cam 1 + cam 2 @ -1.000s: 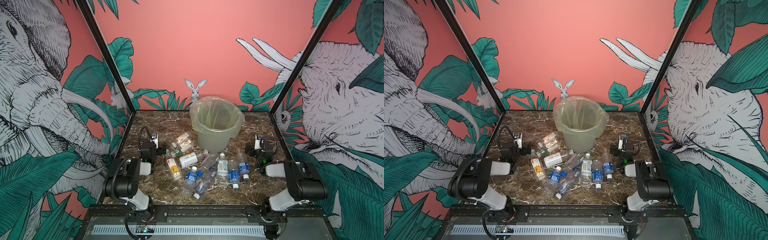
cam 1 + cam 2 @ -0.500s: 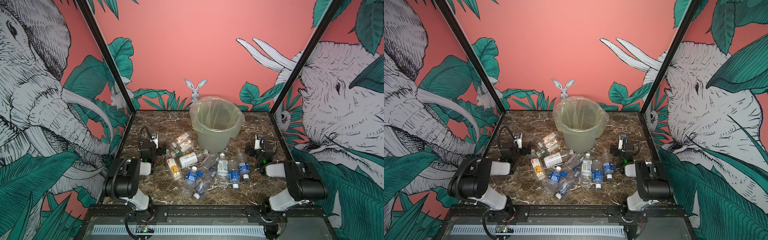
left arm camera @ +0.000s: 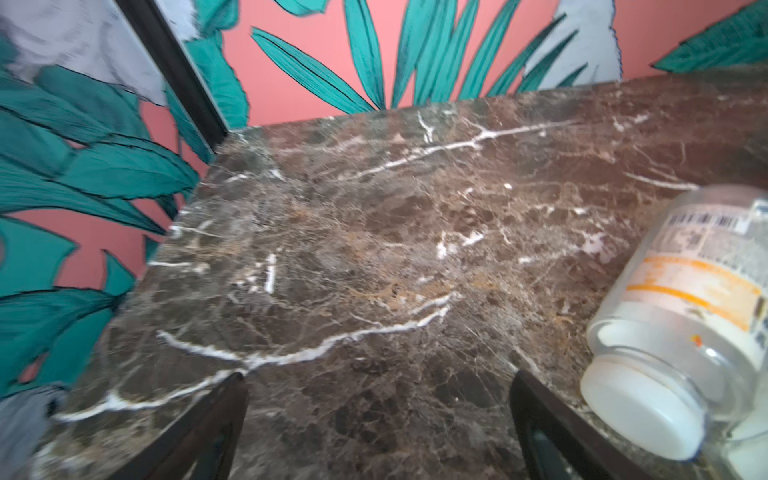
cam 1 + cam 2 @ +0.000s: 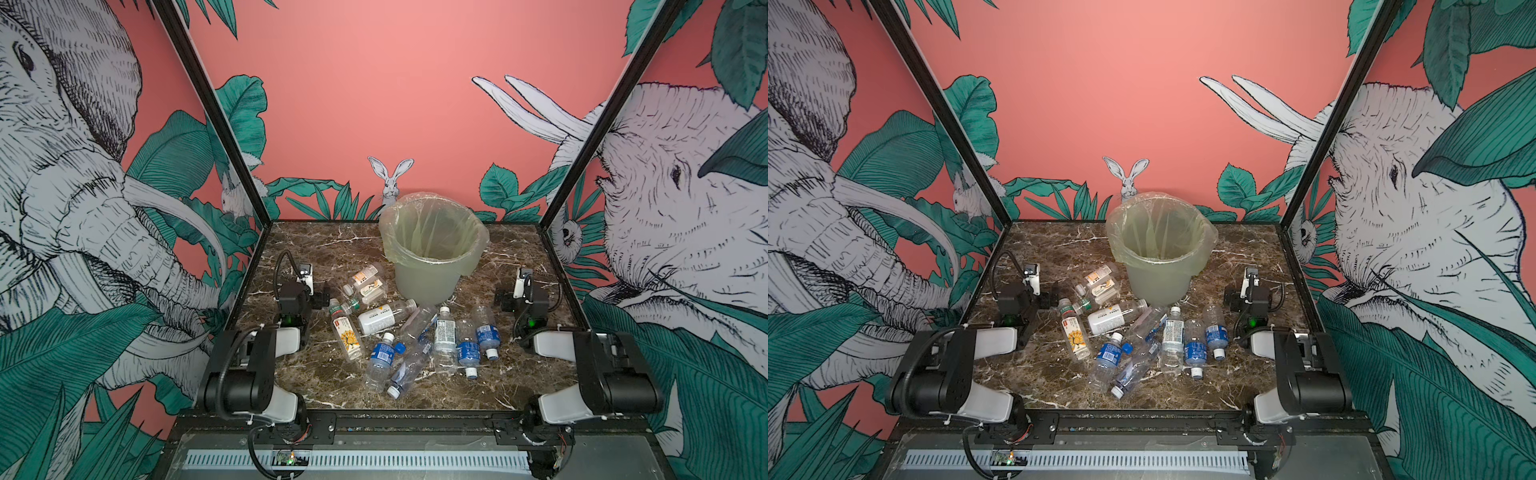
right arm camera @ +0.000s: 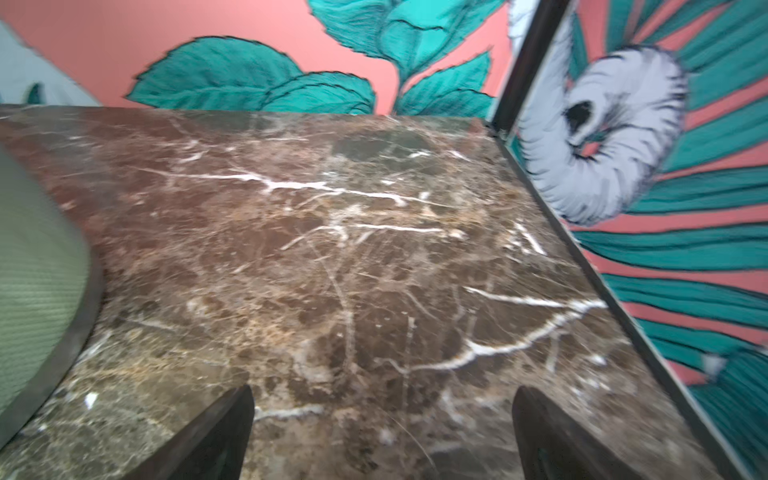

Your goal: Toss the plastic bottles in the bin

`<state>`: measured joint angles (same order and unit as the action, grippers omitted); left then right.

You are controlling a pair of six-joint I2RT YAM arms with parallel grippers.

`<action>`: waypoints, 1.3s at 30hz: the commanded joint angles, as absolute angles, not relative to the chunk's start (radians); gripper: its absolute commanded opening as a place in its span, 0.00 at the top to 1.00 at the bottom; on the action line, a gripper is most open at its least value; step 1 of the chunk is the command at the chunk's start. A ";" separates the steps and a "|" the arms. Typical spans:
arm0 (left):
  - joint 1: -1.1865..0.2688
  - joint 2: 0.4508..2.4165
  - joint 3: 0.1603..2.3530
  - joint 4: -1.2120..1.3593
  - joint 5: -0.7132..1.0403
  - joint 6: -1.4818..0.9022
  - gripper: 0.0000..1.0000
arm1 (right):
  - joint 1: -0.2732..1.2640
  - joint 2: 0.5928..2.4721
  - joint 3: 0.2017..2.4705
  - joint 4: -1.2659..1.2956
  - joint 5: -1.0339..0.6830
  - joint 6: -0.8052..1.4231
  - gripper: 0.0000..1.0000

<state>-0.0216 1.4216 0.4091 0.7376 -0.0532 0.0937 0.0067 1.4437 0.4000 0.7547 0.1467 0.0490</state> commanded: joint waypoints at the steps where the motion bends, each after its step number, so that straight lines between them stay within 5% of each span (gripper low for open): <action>1: -0.025 1.295 0.446 0.572 -0.132 0.048 0.01 | 0.010 1.377 0.524 0.493 0.346 0.144 0.01; 5: -0.027 1.164 0.457 0.453 -0.176 -0.064 0.00 | 0.009 1.353 0.733 0.048 0.509 0.371 0.01; 9: -0.031 1.070 0.537 0.216 -0.165 -0.192 0.01 | 0.011 1.307 0.859 -0.235 0.484 0.489 0.01; 25: -0.157 0.876 0.562 -0.142 0.071 -0.297 0.03 | 0.146 1.128 0.873 -0.590 0.006 0.384 0.03; 39: -0.173 0.845 0.560 -0.341 0.189 -0.267 0.09 | 0.290 1.268 0.875 -0.696 0.004 0.374 0.11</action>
<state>-0.1680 0.8417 0.5610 -0.2646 0.1478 -0.2836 0.2771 1.2533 0.8558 -0.6533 -0.0036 0.3775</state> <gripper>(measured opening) 0.906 0.889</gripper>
